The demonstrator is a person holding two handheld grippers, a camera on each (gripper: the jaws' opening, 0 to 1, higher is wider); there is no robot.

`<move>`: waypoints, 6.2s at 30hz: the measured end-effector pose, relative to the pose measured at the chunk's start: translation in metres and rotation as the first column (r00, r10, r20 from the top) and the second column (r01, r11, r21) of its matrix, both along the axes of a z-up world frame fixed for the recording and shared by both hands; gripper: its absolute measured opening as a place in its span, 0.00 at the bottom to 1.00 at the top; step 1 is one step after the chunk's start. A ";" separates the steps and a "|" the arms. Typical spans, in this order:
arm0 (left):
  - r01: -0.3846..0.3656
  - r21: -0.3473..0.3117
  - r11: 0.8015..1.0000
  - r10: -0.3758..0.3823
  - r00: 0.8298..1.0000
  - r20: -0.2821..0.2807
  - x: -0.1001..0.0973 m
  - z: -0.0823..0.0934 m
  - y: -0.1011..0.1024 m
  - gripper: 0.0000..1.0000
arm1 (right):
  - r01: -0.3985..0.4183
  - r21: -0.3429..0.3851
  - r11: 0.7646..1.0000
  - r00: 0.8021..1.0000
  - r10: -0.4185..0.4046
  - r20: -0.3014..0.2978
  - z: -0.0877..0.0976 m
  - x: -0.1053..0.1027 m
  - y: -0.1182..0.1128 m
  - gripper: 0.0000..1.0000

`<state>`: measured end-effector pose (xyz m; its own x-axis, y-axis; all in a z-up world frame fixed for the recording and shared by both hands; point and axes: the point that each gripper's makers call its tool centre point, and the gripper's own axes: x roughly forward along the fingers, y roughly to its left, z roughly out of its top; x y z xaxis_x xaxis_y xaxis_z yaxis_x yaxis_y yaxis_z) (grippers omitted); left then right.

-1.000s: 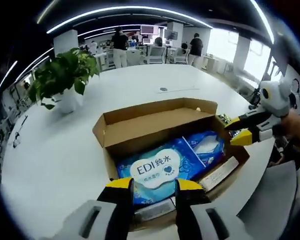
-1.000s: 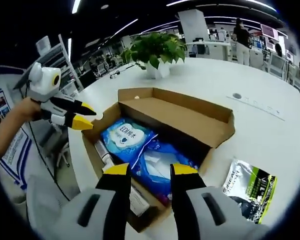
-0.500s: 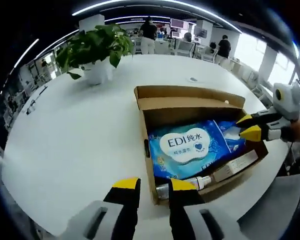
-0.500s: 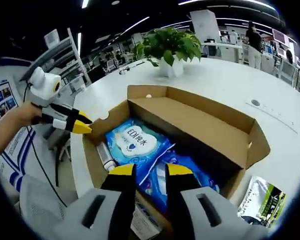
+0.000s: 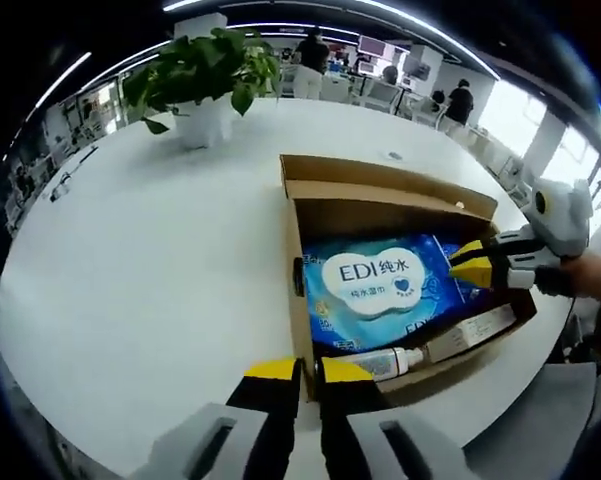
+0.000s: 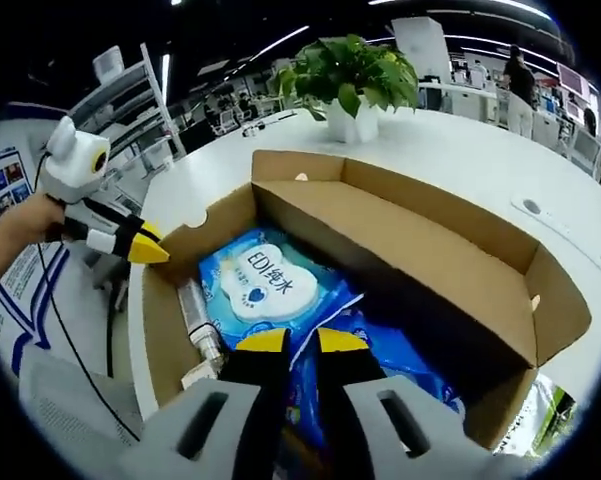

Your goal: Operate the shoe box by opening the lid, removing the specified soft item, and placing it in the target area until the item is outside and the box remains undamaged.

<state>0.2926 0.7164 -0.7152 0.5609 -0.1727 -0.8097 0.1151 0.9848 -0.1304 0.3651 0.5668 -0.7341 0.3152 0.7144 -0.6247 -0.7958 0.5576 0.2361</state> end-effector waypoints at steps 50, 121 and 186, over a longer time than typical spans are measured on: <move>0.087 0.098 0.991 -0.088 0.996 0.007 0.003 0.013 -0.003 0.10 | 0.118 -0.080 0.990 0.993 -0.120 -0.013 0.019 -0.006 -0.060 0.01; 0.183 -0.222 0.958 -0.174 0.983 0.060 0.042 0.034 -0.115 0.04 | 0.275 0.043 0.961 0.958 -0.270 -0.098 0.051 0.000 -0.100 0.00; 0.453 -0.400 0.797 -0.379 0.890 0.254 0.090 0.089 -0.350 0.00 | 0.593 0.051 0.803 0.805 -0.594 -0.005 0.096 0.021 -0.330 0.00</move>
